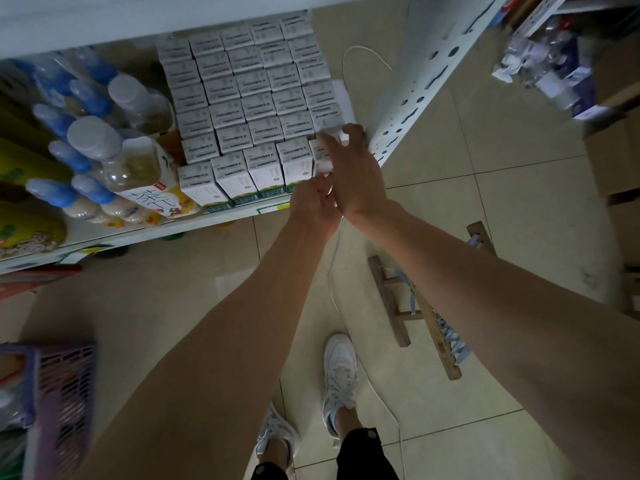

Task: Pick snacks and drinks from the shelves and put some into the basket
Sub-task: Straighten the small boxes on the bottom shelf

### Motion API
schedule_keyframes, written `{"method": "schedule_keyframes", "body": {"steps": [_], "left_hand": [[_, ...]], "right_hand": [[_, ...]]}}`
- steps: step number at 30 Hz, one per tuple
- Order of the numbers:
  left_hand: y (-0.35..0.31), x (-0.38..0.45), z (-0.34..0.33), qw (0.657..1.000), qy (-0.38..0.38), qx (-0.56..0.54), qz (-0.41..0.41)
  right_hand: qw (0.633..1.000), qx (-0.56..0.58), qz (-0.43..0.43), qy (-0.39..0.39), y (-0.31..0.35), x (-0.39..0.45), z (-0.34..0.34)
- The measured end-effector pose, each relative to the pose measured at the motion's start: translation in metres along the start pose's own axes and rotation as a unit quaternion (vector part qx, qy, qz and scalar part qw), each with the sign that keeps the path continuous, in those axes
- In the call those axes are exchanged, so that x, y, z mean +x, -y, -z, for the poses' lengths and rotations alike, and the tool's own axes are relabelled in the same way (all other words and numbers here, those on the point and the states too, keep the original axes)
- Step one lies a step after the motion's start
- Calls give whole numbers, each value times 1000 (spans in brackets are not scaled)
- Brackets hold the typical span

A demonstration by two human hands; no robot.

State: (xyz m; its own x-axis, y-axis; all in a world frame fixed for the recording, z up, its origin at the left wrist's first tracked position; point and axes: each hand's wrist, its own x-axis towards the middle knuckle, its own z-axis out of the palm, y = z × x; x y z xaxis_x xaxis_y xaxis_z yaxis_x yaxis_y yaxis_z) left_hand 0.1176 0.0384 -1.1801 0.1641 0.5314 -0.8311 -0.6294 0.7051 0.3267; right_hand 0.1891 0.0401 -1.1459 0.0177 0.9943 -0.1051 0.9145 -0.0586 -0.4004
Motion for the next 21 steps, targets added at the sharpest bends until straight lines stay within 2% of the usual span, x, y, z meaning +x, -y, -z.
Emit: {"method": "schedule_keyframes", "body": {"steps": [4, 7, 12, 15, 17, 19, 21], "left_hand": [[-5, 4, -1, 1000, -21, -15, -13], [-5, 3, 0, 999, -30, 1, -20], [-10, -11, 7, 992, -21, 125, -27], [-16, -19, 17, 978, -26, 203, -44], [-19, -25, 29, 970, -46, 233, -50], [-22, -33, 44, 972, -59, 221, -56], [-28, -42, 62, 978, -71, 186, -62]], "right_hand": [[1000, -6, -8, 16, 0, -3, -2], [997, -26, -8, 67, -2, -7, -2], [994, -17, -5, 104, -2, -12, 2], [996, 36, -43, 65, 3, -16, 8], [1000, 13, -19, 15, 12, -21, 11], [1000, 0, -1, 3, 22, -27, 10], [1000, -2, 8, 28, 37, -33, 5]]}}
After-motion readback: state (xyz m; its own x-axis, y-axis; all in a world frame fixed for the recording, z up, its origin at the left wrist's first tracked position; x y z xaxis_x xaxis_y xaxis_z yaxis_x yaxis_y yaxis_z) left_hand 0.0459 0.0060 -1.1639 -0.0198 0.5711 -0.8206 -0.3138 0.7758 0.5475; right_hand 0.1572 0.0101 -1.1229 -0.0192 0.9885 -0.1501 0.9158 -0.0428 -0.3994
